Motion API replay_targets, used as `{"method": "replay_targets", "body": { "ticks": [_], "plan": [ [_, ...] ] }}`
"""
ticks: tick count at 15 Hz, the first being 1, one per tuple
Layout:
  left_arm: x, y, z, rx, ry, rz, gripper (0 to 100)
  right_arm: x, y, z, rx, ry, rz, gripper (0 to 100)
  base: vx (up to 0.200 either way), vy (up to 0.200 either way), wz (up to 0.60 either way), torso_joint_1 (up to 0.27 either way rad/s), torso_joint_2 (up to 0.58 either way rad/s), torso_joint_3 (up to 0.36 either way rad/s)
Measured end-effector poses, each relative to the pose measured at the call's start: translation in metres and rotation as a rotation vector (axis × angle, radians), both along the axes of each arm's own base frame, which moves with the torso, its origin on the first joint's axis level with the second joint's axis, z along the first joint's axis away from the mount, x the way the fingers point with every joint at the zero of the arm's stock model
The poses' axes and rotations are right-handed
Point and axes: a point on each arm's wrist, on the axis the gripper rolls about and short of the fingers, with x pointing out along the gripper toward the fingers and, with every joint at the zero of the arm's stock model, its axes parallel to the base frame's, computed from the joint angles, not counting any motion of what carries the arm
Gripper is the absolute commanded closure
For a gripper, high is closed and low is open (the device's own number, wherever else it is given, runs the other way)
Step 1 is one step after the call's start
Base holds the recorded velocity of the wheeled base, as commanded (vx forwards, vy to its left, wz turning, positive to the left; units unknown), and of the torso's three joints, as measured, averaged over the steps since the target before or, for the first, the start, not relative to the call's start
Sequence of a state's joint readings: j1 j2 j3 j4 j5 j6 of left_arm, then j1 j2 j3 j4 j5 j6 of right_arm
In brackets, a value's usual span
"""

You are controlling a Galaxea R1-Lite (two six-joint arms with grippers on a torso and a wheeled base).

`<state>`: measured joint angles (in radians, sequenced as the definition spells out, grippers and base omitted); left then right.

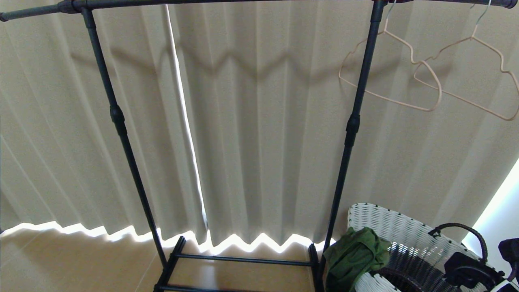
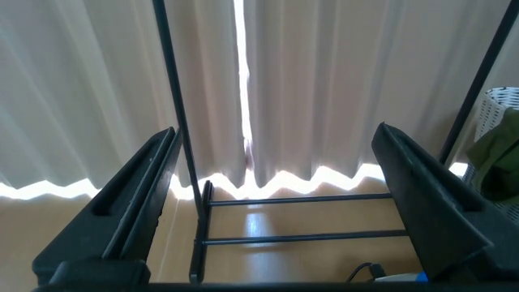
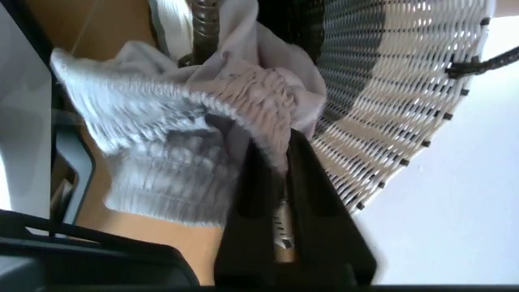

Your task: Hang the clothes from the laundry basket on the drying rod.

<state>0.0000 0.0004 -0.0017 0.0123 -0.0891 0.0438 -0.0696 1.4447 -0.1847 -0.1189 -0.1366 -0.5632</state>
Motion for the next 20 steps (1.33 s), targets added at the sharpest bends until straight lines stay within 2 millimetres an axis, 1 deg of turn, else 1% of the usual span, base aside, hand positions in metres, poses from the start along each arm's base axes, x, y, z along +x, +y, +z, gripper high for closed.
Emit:
{"method": "replay_targets", "body": {
  "ticks": [2, 5, 9, 12, 13, 17, 20],
  "plan": [
    [0.000, 0.000, 0.000, -0.005, 0.000, -0.001, 0, -0.004, 0.000, 0.005, 0.004, -0.039, -0.005, 100, 0.000, 0.000, 0.00, 0.000, 0.00, 0.000],
    [0.000, 0.000, 0.000, -0.011, 0.000, 0.008, 0, -0.020, 0.001, 0.027, 0.009, -0.228, -0.025, 100, 0.000, 0.000, 0.00, 0.000, 0.00, 0.000],
    [0.000, 0.000, 0.000, -0.003, 0.000, 0.004, 0, -0.049, 0.003, 0.058, 0.012, -0.536, -0.040, 100, -0.200, 0.000, 0.00, 0.007, 0.00, -0.002],
    [0.000, 0.000, 0.000, -0.011, 0.000, 0.003, 0, -0.063, 0.005, 0.079, 0.021, -0.713, -0.026, 100, -0.200, 0.000, 0.00, -0.001, 0.00, 0.004],
    [0.000, 0.000, 0.000, -0.011, 0.000, 0.003, 0, -0.066, 0.005, 0.082, 0.021, -0.741, -0.024, 100, -0.200, 0.000, 0.00, 0.002, 0.00, 0.007],
    [0.000, 0.000, 0.000, -0.003, -0.001, -0.001, 0, -0.071, 0.006, 0.086, 0.021, -0.785, -0.019, 100, 0.000, 0.000, 0.00, 0.000, 0.00, 0.000],
    [0.000, 0.000, 0.000, -0.004, 0.000, 0.000, 0, -0.072, 0.006, 0.086, 0.028, -0.787, -0.006, 100, 0.000, 0.200, 0.00, 0.006, 0.00, 0.002]
  ]
}}
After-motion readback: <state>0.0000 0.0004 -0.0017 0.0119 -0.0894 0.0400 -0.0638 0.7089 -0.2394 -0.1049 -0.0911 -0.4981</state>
